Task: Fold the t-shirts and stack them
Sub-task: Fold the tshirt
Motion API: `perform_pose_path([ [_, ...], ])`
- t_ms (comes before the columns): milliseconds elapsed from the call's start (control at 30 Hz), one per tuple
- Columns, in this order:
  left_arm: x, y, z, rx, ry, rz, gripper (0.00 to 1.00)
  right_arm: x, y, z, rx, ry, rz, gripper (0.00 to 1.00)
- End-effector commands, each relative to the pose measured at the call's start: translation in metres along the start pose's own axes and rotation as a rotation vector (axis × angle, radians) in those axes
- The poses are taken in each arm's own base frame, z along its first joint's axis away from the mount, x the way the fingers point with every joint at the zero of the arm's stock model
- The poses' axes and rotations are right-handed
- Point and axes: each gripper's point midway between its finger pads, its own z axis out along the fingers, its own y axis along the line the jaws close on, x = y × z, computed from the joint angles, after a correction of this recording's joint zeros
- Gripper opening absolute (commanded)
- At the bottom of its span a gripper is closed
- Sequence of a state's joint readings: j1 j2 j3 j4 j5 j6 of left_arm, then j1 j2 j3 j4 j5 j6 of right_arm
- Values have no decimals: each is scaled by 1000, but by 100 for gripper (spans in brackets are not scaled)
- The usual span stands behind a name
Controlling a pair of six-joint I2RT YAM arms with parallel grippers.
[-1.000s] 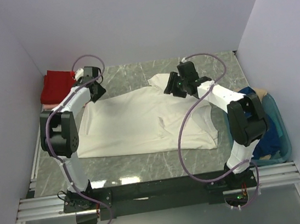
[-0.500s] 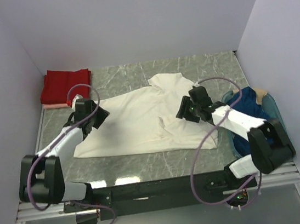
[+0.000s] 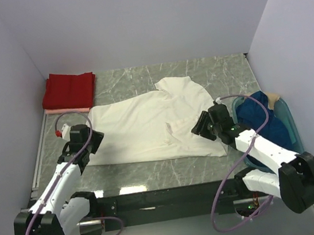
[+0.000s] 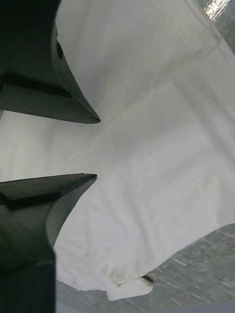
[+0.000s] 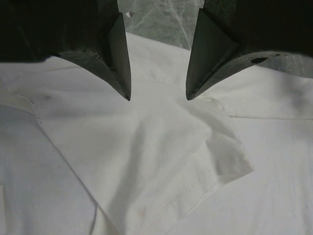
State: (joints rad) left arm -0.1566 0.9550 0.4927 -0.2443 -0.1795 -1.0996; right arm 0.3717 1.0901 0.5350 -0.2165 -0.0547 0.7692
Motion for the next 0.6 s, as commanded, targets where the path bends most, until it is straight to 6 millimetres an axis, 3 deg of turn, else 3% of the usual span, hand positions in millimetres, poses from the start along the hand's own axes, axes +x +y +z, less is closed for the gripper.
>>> perform_pose_path([
  [0, -7, -18, 4, 98, -17, -13, 50, -5, 15, 5, -50, -4, 13, 56],
  [100, -1, -25, 11, 103, 28, -6, 50, -9, 15, 18, -21, 0, 5, 55],
  [200, 11, -15, 23, 49, 81, -8, 50, -6, 7, 33, 22, 15, 15, 55],
  [367, 35, 23, 36, -77, 143, -54, 51, 20, -23, 51, 119, 83, 64, 56],
  [467, 40, 48, 35, -174, 135, -75, 52, 33, -37, 49, 169, 115, 81, 57],
  [500, 39, 61, 28, -221, 118, -87, 53, 45, -52, 40, 207, 134, 96, 57],
  [567, 39, 68, 26, -243, 103, -96, 53, 54, -62, 35, 235, 148, 105, 57],
])
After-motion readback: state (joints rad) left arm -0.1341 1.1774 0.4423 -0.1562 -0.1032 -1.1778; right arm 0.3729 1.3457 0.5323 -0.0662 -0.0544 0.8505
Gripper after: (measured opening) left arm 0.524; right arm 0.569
